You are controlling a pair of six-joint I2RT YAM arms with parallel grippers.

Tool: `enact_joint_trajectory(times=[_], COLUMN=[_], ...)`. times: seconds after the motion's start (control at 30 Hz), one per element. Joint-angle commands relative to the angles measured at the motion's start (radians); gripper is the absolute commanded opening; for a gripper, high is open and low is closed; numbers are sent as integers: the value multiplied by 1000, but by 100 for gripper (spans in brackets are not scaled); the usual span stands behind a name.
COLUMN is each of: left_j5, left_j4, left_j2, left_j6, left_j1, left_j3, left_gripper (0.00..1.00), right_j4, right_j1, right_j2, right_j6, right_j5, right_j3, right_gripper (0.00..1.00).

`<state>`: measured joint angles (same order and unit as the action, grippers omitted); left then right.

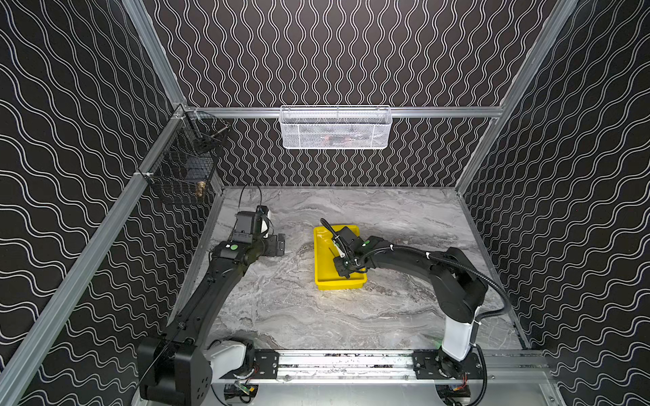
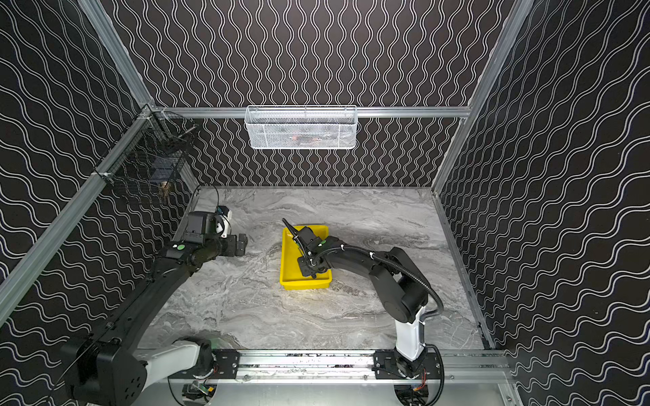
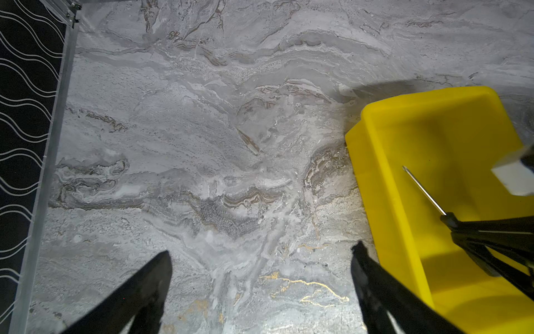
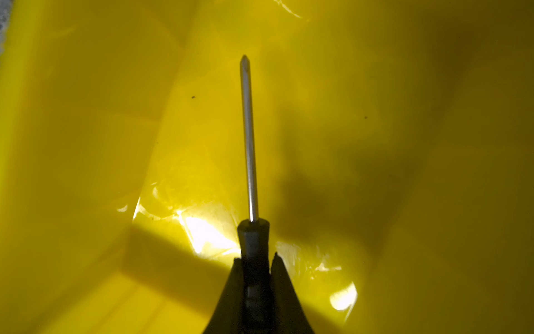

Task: Put the screwdriver in the bin
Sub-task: Place the screwdriver into the bin.

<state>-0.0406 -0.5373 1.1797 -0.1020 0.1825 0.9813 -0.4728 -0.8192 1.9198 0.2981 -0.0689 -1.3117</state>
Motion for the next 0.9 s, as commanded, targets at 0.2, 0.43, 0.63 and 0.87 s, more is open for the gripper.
enact_joint_trajectory(times=[0.2, 0.43, 0.63, 0.87], left_j5=[-10, -9, -8, -5], left_j4=[4, -1, 3, 3], left_j2=[-11, 5, -4, -3], left_j6=[2, 5, 3, 1], left_j1=[-1, 0, -1, 0], left_j3=[-4, 4, -3, -1], left_gripper=[99, 99, 99, 99], right_j4=[33, 22, 22, 21], right_j1=[-1, 0, 1, 14], right_j2=[61, 70, 70, 67], right_j6=[-2, 13, 13, 12], right_j5=[12, -6, -12, -6], right_j3=[-25, -35, -34, -30], right_gripper=[10, 12, 14, 19])
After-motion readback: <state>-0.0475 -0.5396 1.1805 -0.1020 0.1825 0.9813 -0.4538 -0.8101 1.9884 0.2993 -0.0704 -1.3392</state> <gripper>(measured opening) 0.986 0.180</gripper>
